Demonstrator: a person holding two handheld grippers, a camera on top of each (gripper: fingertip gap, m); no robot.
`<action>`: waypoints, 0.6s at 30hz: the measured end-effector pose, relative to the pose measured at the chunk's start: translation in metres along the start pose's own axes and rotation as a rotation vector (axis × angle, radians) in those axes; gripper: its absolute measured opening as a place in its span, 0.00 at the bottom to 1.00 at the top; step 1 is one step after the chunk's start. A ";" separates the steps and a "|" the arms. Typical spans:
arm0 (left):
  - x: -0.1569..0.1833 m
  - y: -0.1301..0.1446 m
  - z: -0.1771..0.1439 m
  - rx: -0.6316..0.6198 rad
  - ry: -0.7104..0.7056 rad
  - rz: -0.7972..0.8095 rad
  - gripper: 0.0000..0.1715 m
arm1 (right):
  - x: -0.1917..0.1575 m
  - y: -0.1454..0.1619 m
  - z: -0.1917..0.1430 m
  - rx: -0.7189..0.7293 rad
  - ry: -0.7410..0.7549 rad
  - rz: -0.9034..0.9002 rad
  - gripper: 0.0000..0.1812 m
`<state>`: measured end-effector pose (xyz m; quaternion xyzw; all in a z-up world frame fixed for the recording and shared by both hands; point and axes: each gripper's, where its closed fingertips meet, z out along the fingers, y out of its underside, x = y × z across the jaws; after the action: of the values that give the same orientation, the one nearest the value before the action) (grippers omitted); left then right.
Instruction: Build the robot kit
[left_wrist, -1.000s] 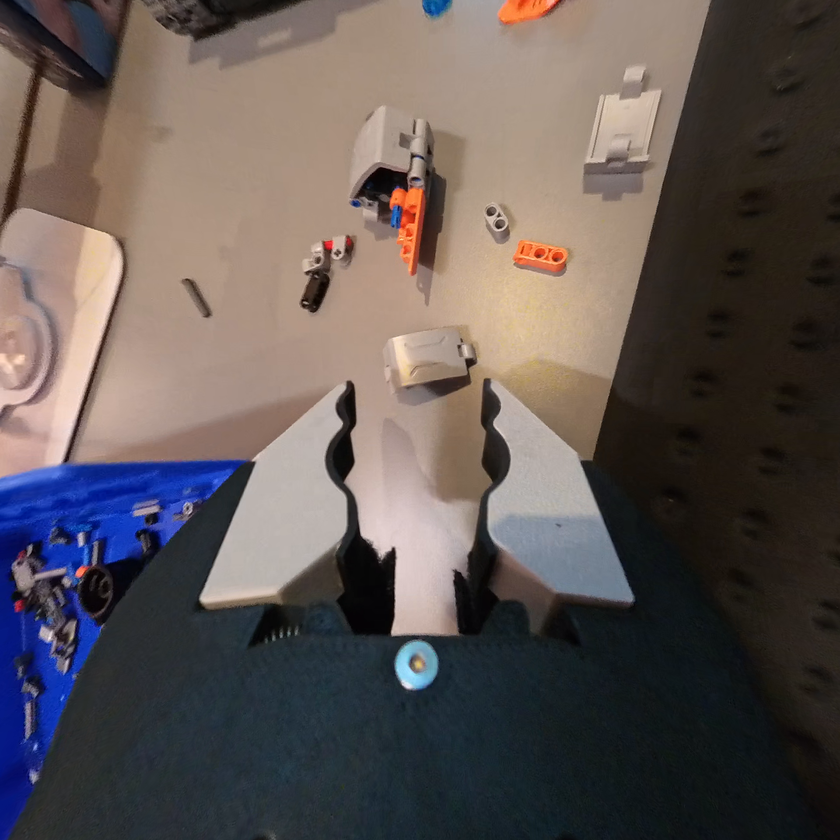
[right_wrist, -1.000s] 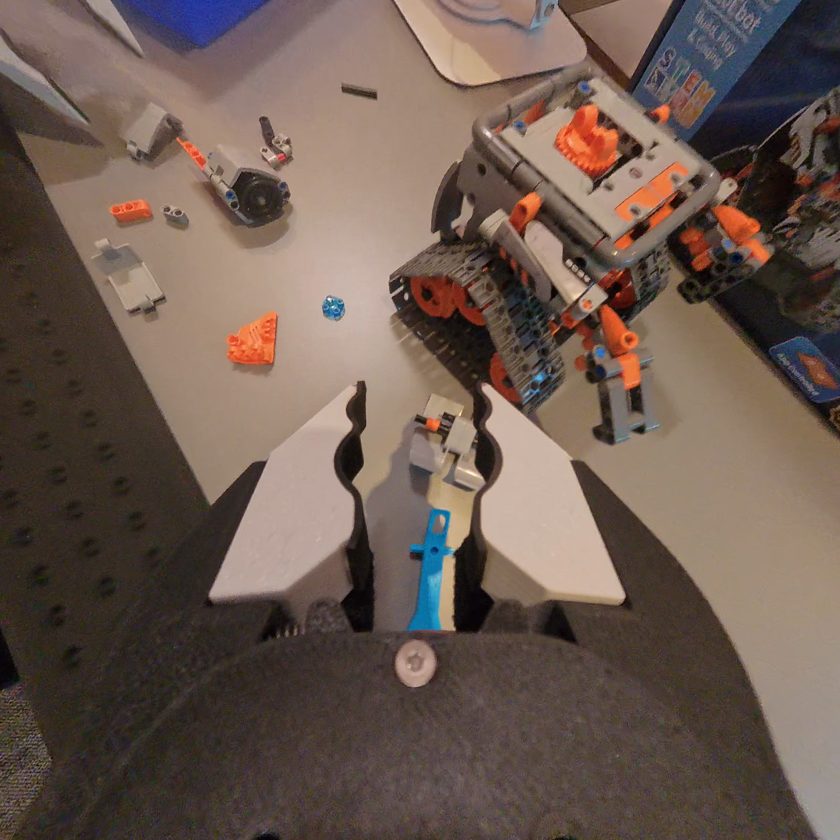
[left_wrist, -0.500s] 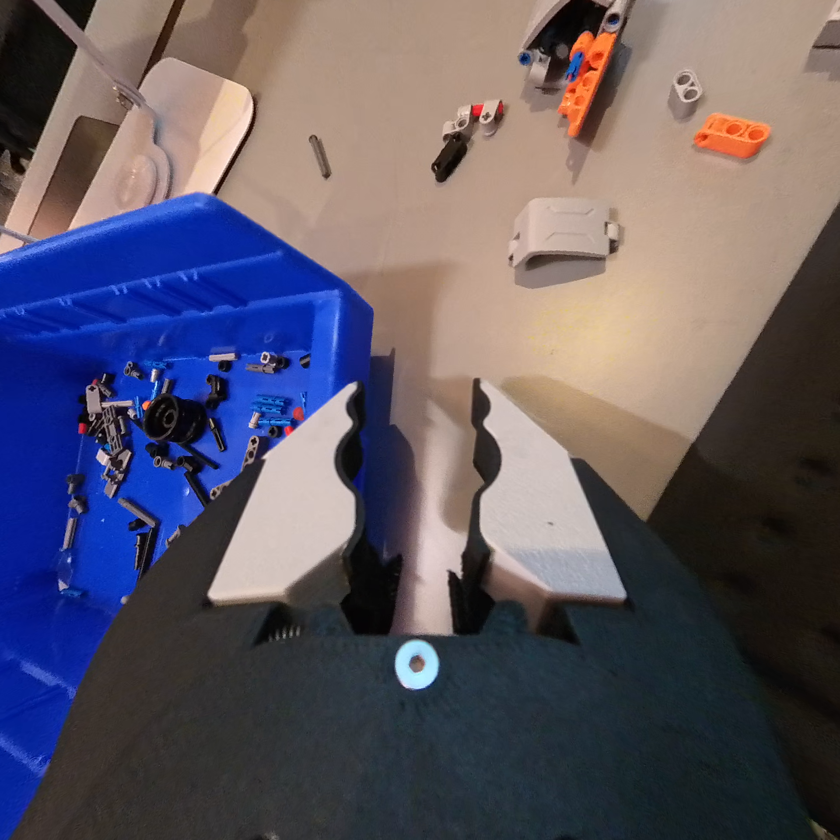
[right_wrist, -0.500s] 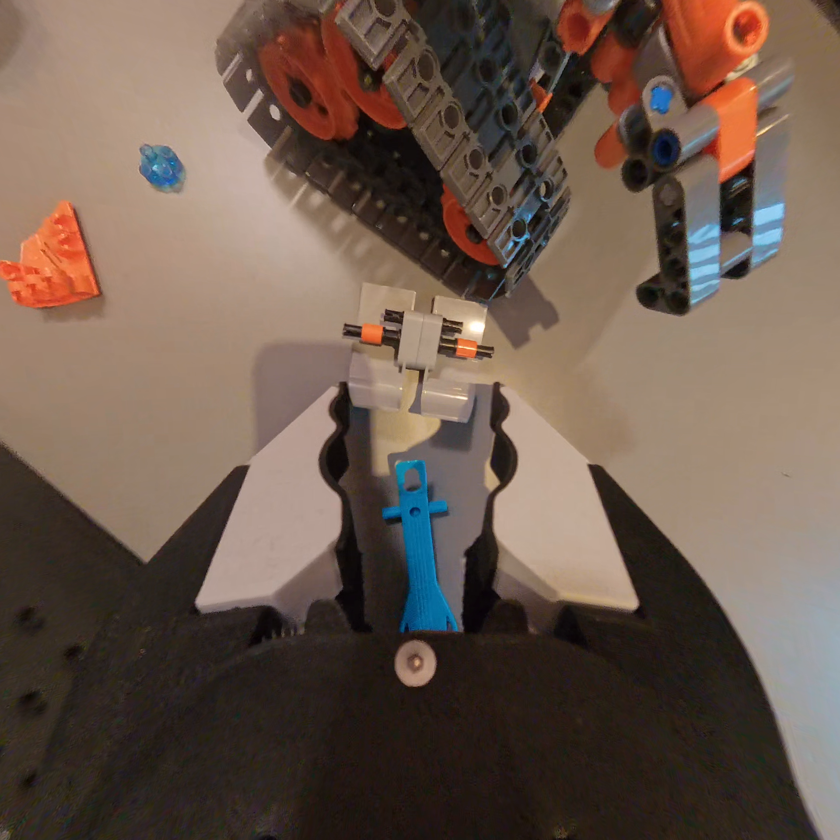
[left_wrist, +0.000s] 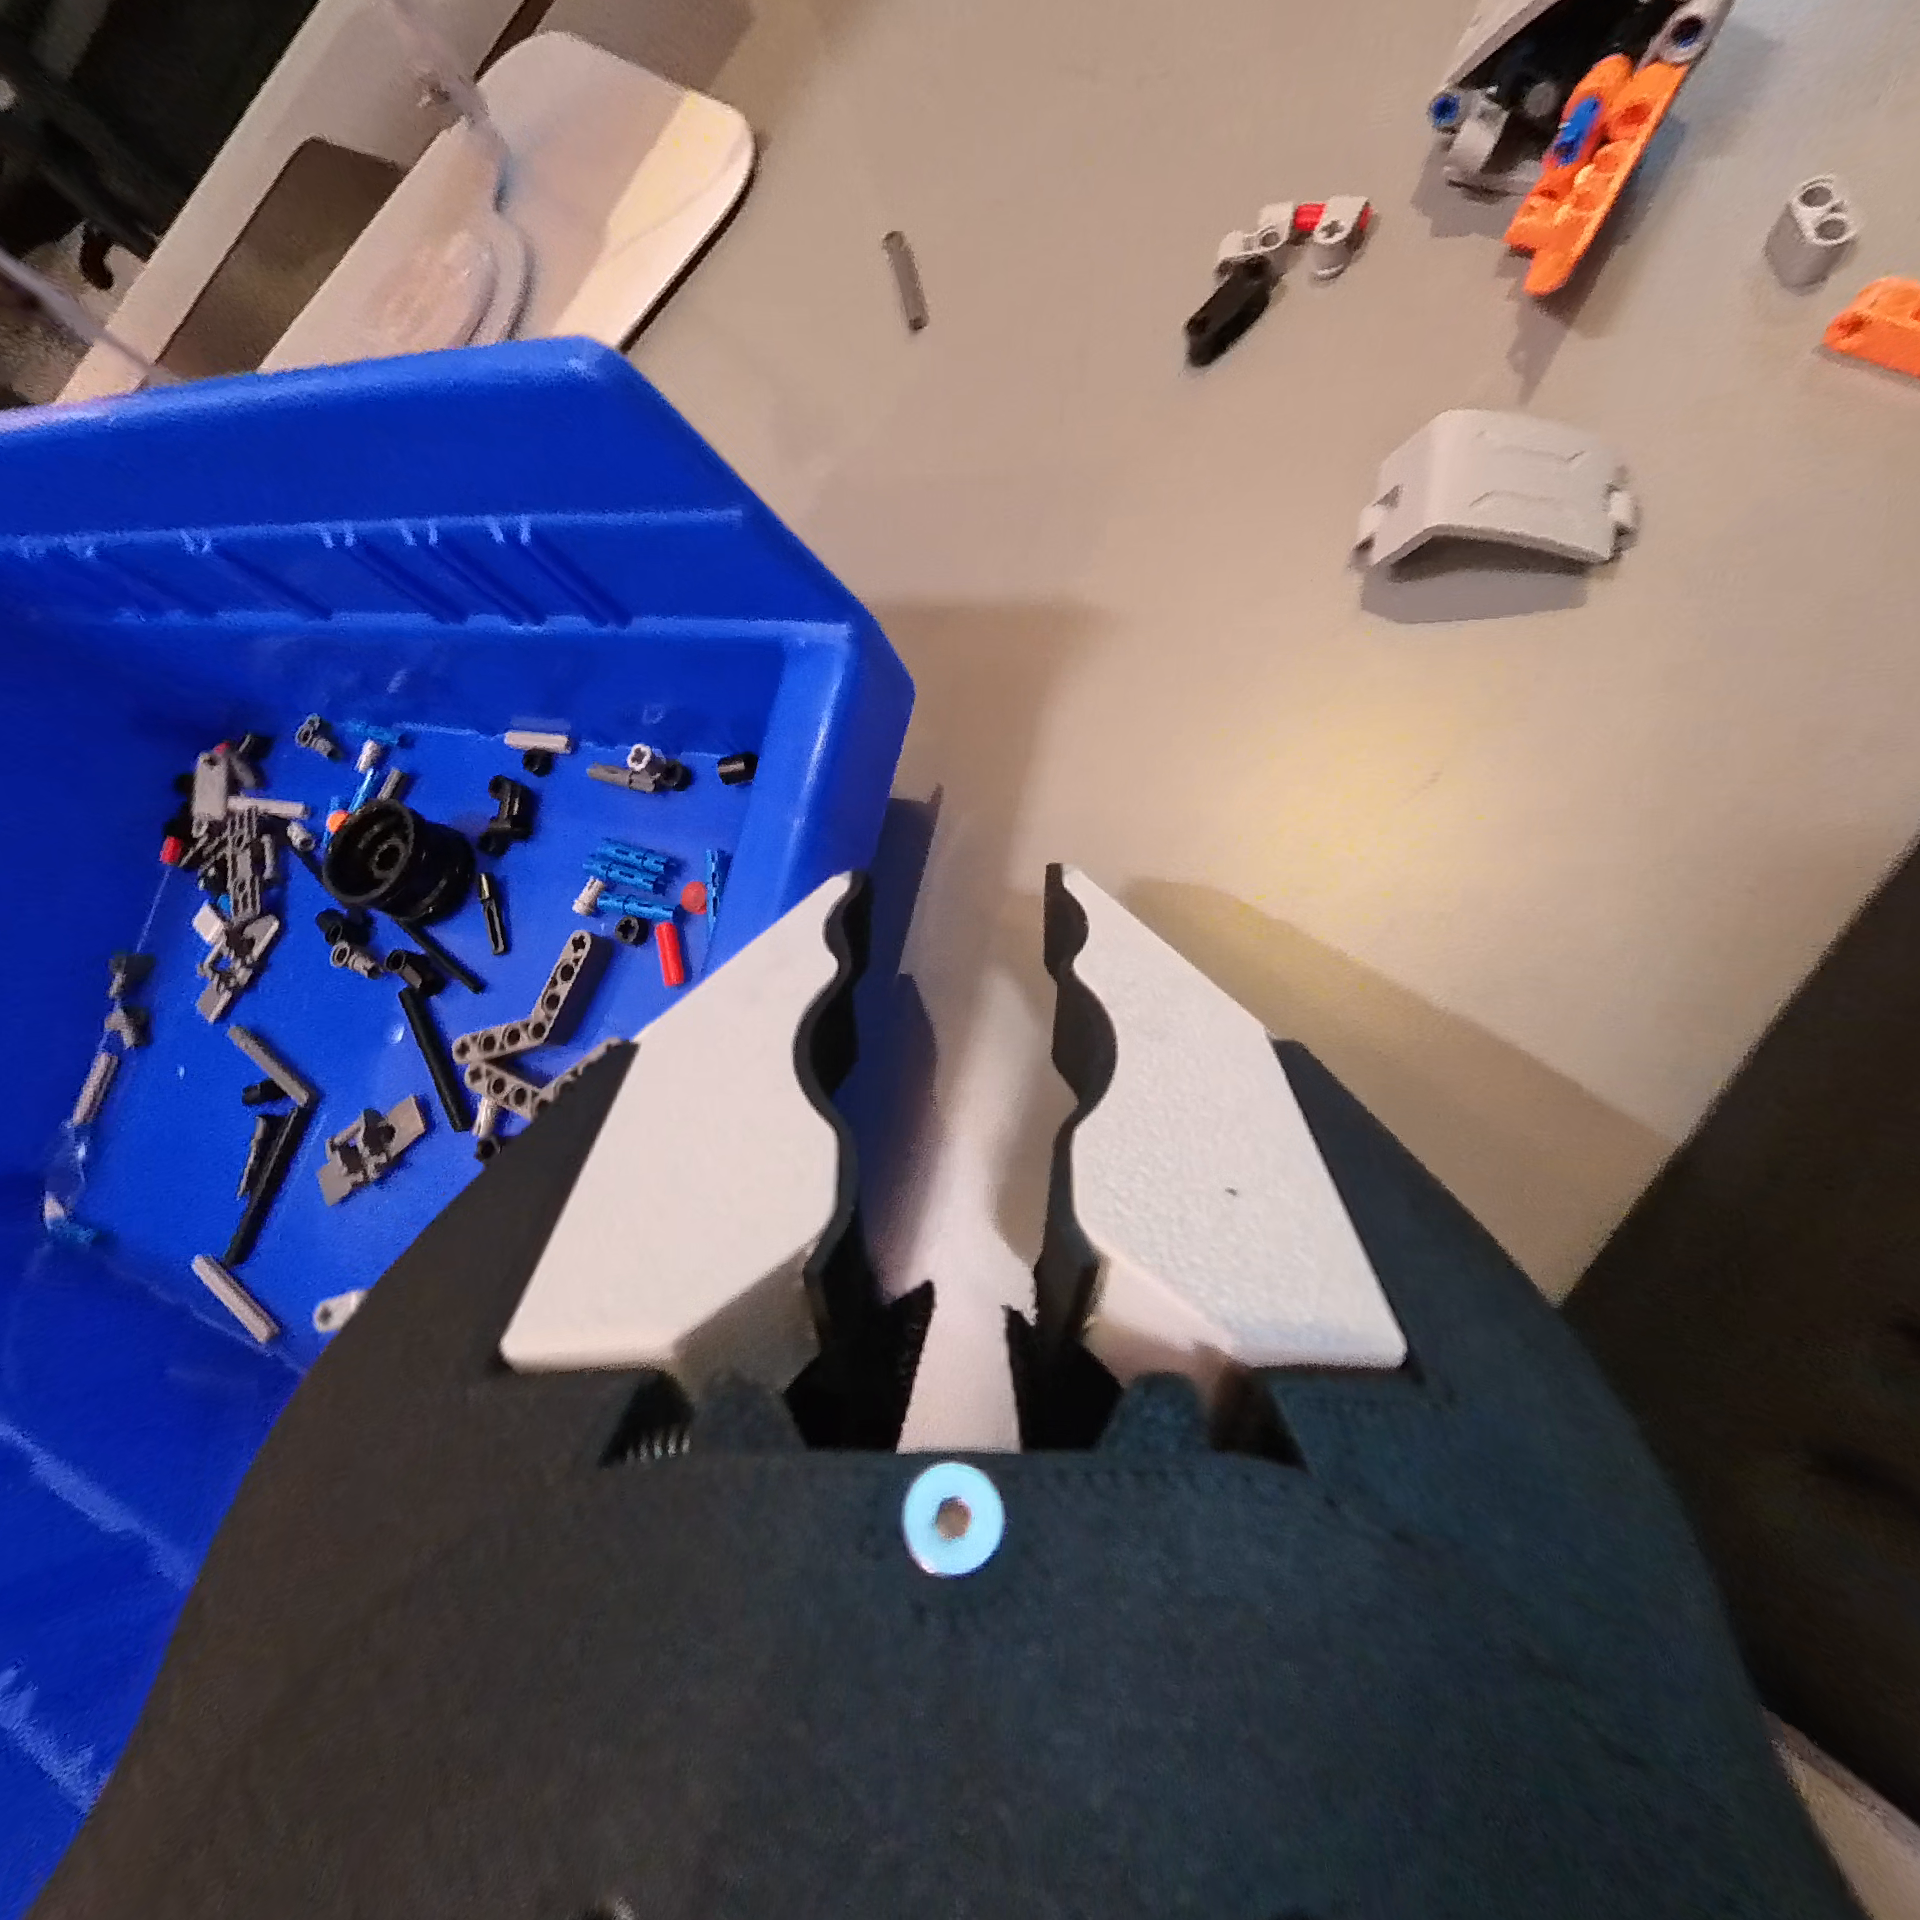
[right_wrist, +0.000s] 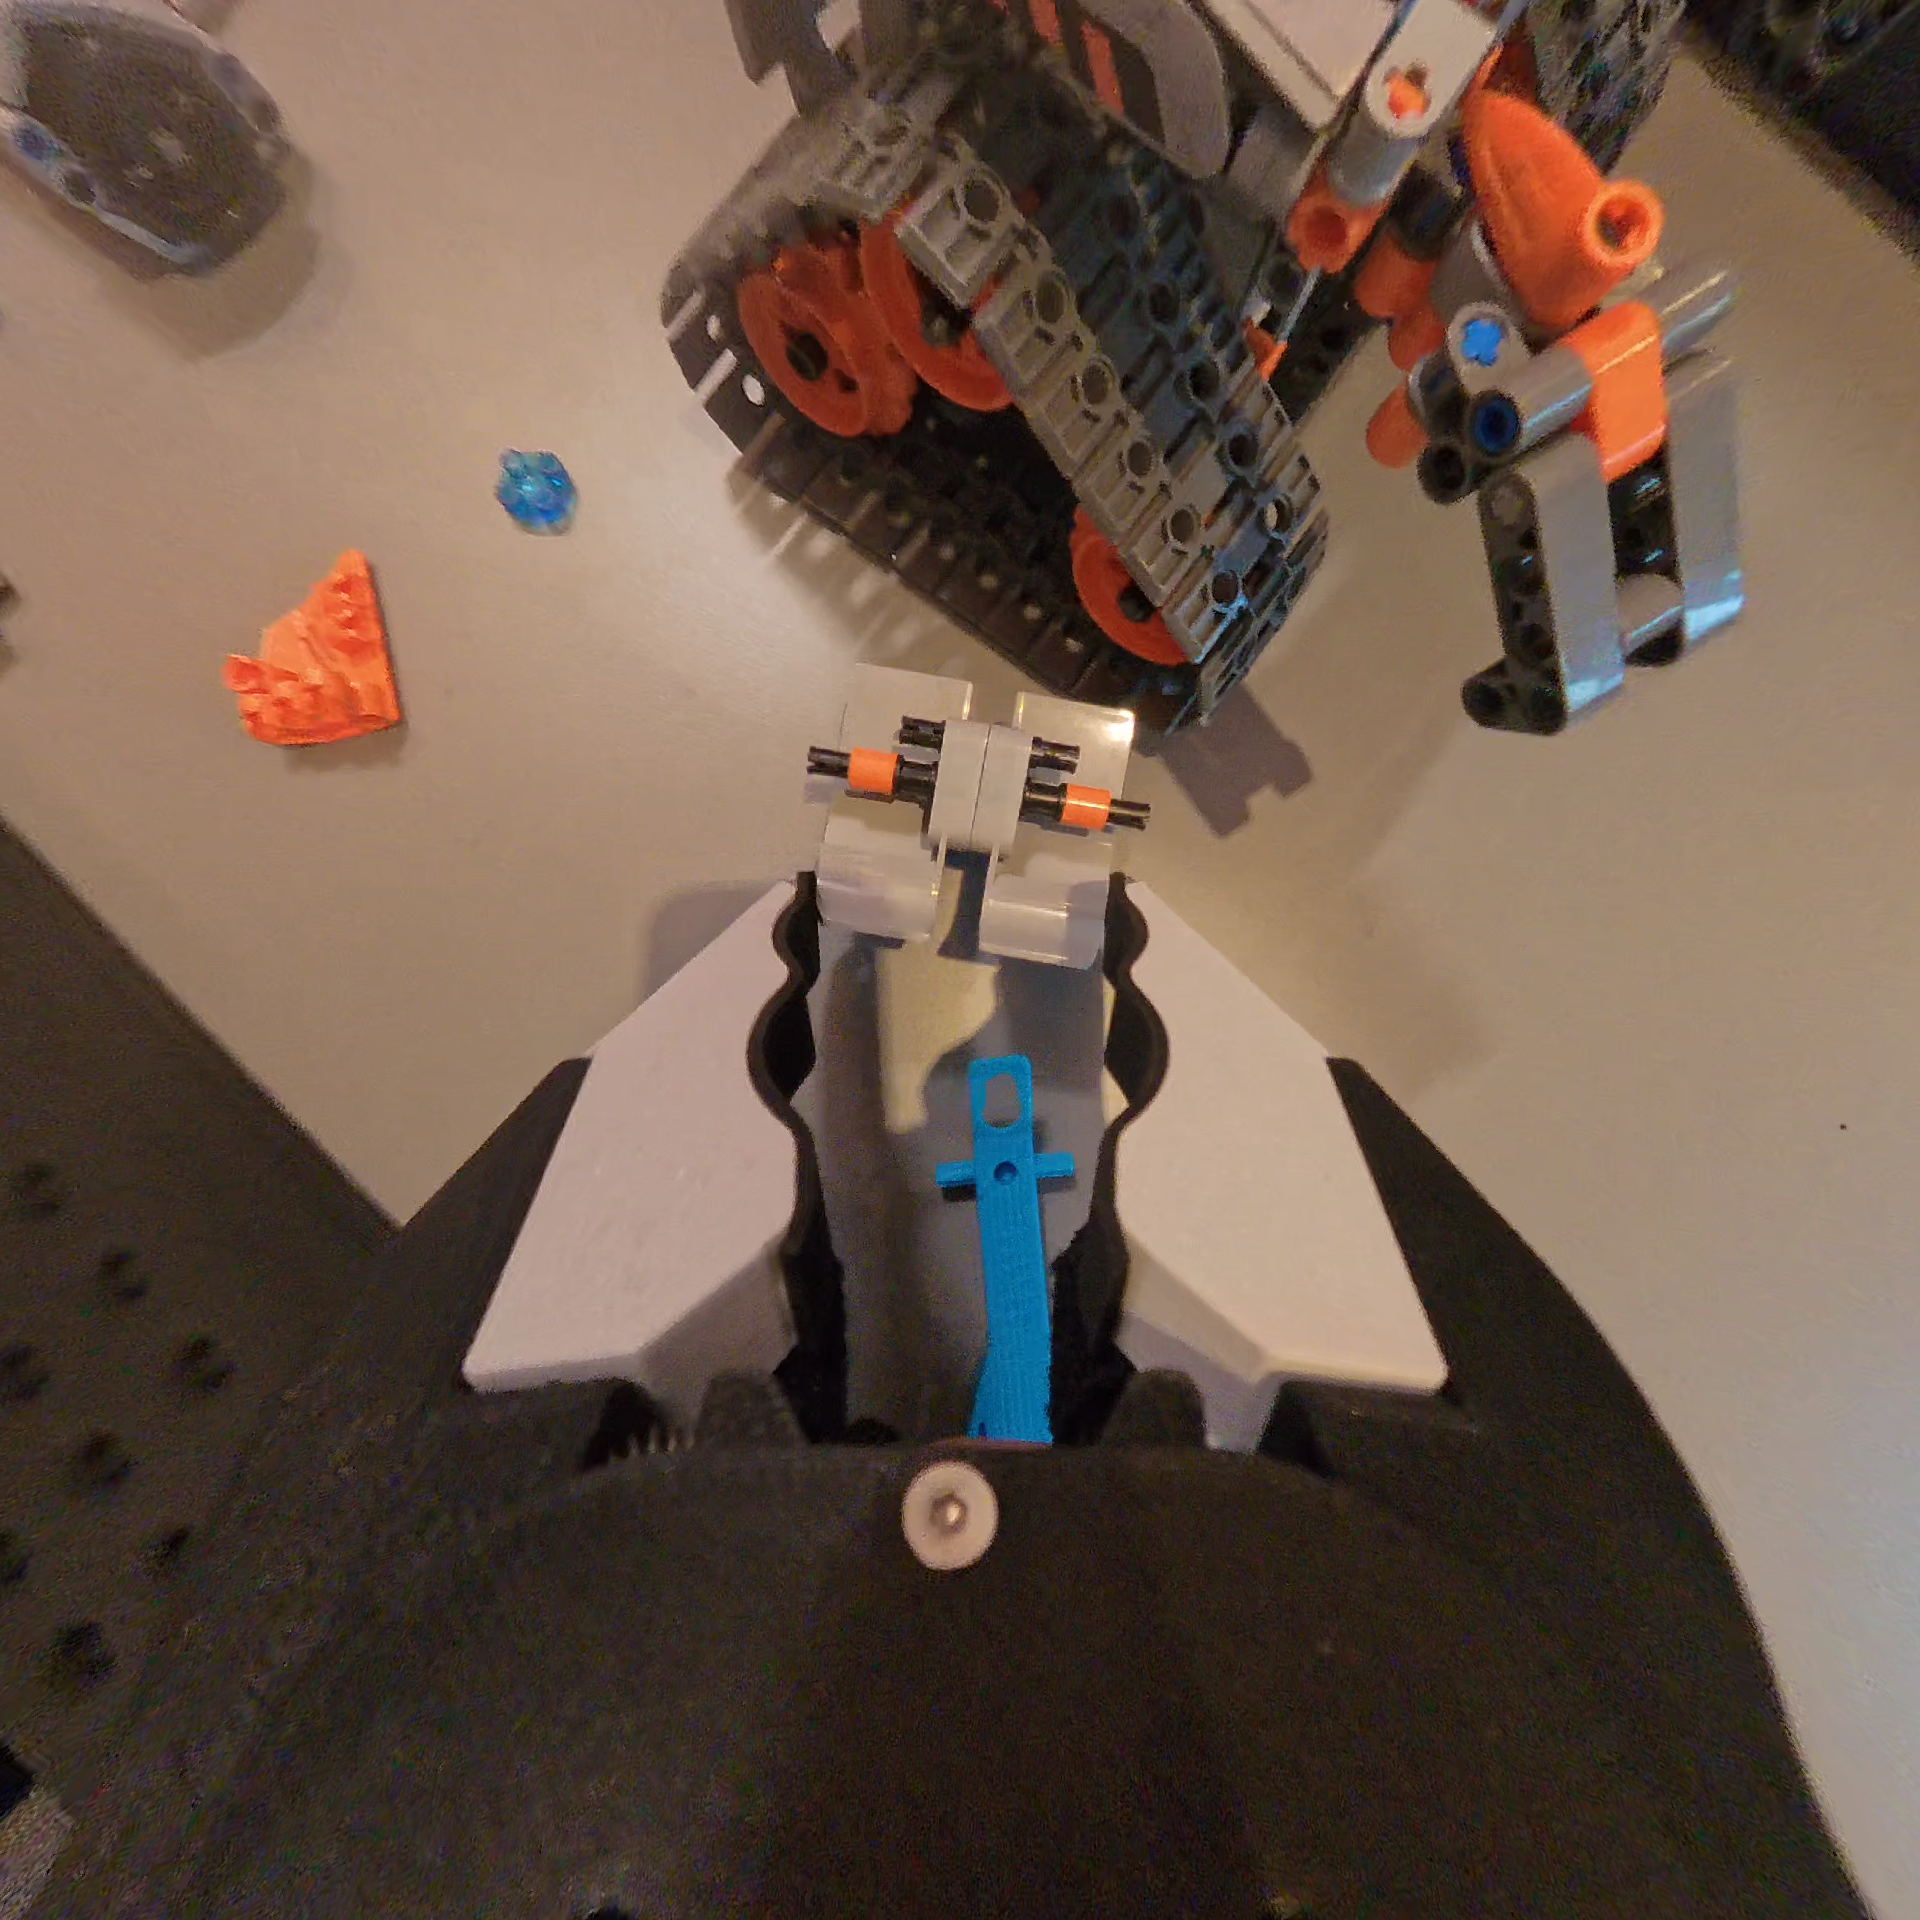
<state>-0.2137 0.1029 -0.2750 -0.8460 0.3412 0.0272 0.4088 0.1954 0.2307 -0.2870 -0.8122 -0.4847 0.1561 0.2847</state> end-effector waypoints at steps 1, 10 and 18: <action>-0.003 0.002 -0.001 0.001 -0.009 -0.013 0.20 | -0.002 -0.002 -0.003 0.012 -0.002 -0.002 0.29; 0.004 0.000 -0.016 0.057 -0.004 -0.051 0.29 | -0.055 -0.052 -0.038 0.181 -0.121 -0.192 0.30; 0.054 -0.081 -0.024 0.318 0.167 0.061 0.32 | -0.131 -0.133 -0.021 0.303 -0.255 -0.425 0.29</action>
<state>-0.1289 0.0907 -0.2217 -0.7593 0.3995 -0.0852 0.5066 0.0506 0.1580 -0.1915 -0.6144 -0.6471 0.2644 0.3659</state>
